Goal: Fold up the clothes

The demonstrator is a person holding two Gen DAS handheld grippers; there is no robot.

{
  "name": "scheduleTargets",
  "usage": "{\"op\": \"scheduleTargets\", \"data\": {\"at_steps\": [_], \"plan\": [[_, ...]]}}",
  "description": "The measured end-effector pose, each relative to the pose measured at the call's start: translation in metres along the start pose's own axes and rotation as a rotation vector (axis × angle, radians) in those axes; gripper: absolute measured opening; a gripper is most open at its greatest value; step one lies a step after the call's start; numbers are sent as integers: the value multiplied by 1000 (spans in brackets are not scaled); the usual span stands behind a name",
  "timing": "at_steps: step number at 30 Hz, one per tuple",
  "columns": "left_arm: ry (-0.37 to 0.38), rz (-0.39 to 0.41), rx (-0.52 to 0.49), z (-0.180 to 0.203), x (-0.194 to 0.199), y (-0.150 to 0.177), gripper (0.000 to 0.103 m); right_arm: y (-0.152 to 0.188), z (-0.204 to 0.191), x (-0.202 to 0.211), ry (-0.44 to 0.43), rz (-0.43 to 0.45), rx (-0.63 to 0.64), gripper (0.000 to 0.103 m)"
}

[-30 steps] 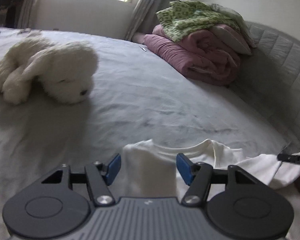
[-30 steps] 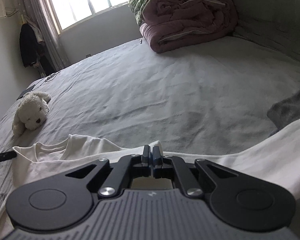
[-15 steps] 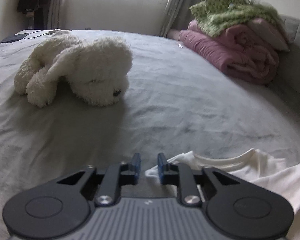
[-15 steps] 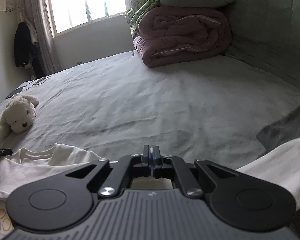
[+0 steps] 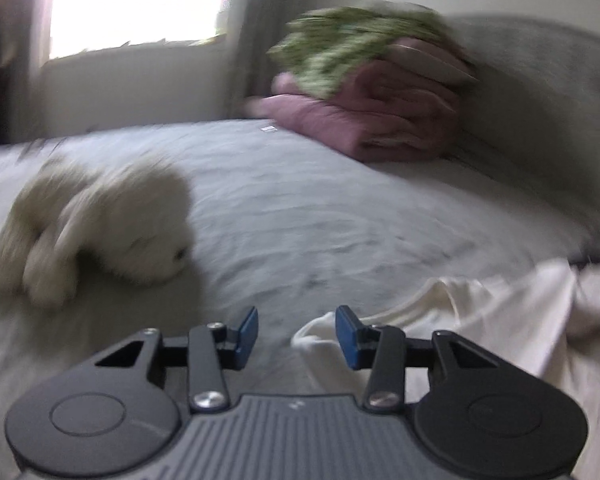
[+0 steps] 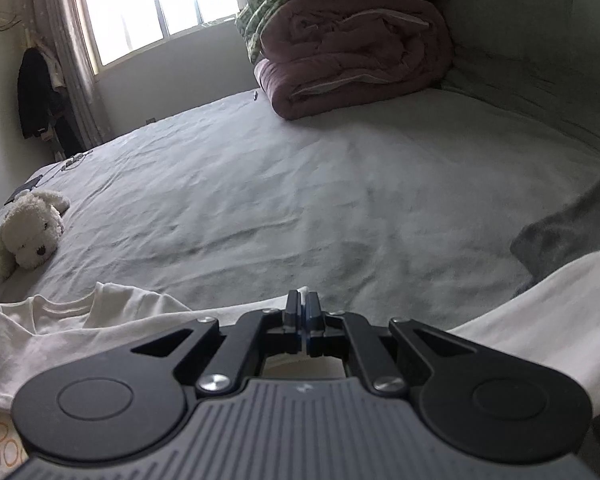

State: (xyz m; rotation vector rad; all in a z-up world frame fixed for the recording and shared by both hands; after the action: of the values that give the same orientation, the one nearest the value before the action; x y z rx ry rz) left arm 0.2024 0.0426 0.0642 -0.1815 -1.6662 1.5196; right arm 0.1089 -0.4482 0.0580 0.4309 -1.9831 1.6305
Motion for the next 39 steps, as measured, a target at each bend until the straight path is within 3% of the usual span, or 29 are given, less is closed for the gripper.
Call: {"op": "scheduleTargets", "data": {"at_steps": [5, 8, 10, 13, 14, 17, 18, 19, 21, 24, 29, 35, 39], "plan": [[100, -16, 67, -13, -1, -4, 42, -4, 6, -1, 10, 8, -18, 3], [-18, -83, 21, 1, -22, 2, 42, 3, 0, -10, 20, -16, 8, 3], [-82, -129, 37, 5, -37, 7, 28, 10, -7, -15, 22, -44, 45, 3], [-197, -149, 57, 6, -46, 10, 23, 16, -18, -18, 46, -84, 107, 8], [-221, -132, 84, 3, -42, 9, 23, 16, -20, -18, 58, -96, 125, 14], [-264, -43, 195, -8, -15, 2, 26, 18, -32, -2, 45, -116, 170, 16], [-268, -23, 227, -10, -3, 0, 28, 19, -39, 8, 16, -115, 175, 20], [-278, -8, 254, -11, 9, -1, 30, 20, -46, 18, -15, -113, 179, 30], [-303, 5, 324, -8, 40, 1, 33, 29, -67, 46, -145, -130, 175, 44], [-329, 16, 452, 2, 90, 18, 39, 64, -116, 91, -411, -213, 246, 45], [-331, 57, 645, 16, 156, 65, 45, 144, -193, 160, -716, -338, 276, 45], [-337, 41, 678, 11, 164, 88, 45, 209, -242, 203, -763, -427, 224, 45], [-322, 74, 735, -4, 173, 91, 45, 220, -274, 220, -731, -431, 271, 45]]}}
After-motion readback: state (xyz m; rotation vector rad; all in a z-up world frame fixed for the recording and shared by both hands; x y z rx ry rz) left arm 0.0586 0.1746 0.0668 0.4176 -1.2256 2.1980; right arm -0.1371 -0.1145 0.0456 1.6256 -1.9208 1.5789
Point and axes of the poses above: each gripper's, at about its wrist camera, not at the fingertips, and x roughly against the way its jaws point, z to its right, y to its underside, the point moved 1 cm from there along -x, roughly the way its jaws point, and after that the axes turned 9 degrees about y, right-handed, at the moved point
